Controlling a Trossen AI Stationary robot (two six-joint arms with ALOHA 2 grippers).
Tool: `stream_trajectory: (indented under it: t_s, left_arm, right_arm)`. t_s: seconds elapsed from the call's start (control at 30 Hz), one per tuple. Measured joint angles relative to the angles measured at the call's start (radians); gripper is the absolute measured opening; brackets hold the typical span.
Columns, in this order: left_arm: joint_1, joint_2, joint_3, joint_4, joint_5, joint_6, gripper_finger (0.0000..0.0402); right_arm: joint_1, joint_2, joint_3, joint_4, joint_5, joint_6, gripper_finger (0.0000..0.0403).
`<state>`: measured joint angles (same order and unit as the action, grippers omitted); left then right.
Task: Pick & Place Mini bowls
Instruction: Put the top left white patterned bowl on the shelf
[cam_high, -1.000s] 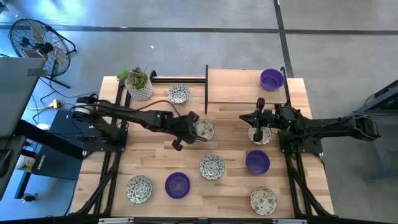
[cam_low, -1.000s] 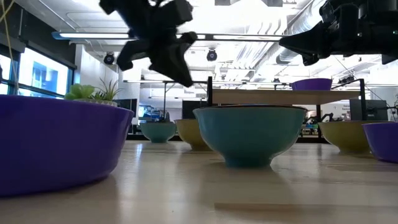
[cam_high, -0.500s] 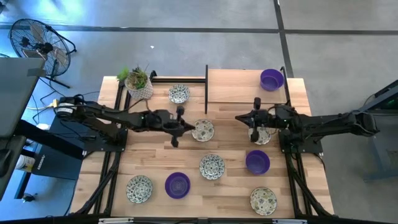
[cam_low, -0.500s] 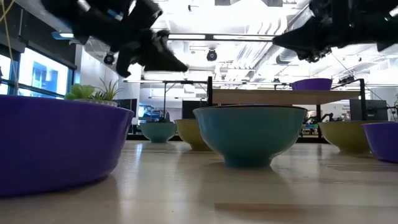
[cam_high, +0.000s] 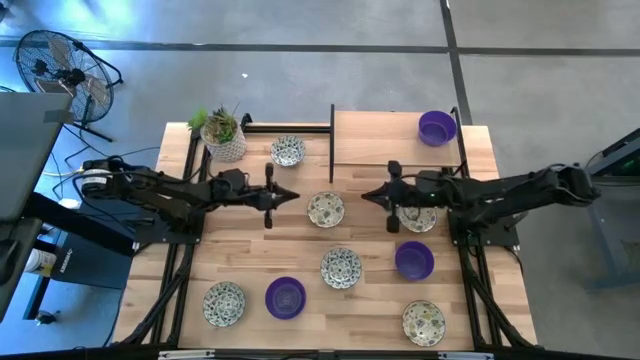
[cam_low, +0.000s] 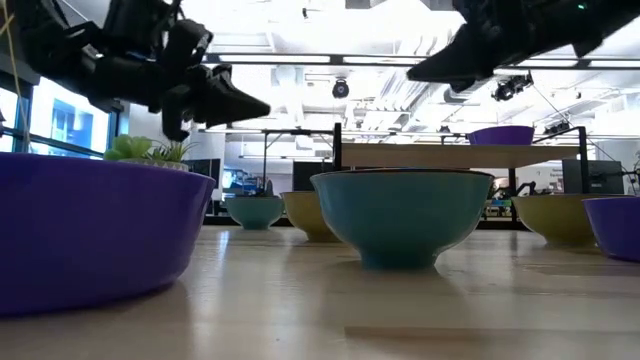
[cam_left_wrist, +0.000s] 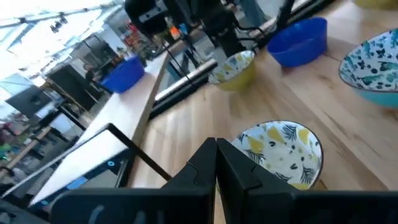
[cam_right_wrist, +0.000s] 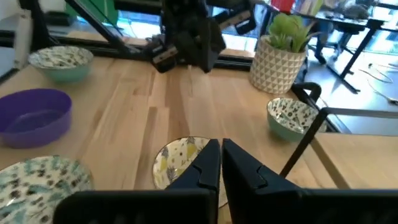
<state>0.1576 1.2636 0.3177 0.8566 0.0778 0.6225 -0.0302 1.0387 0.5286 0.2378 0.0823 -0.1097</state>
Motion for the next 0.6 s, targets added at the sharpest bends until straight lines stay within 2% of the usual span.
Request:
stream_trajectory:
  t_s: [0.2,0.43,0.6]
  left_arm:
    - [0.02,0.0,-0.034,0.045,0.067,-0.025,0.0003]
    - [0.019,0.001,-0.034,0.034,0.104,-0.028,0.0003]
    - [0.019,0.001,-0.034,0.035,0.119,-0.029,0.0003]
  right_arm:
    - [0.025,0.114,0.103,-0.147,0.042,0.006,0.005]
    - [0.056,0.285,0.225,-0.295,0.039,-0.028,0.0124]
    - [0.07,0.419,0.314,-0.358,0.016,-0.09,0.0154]
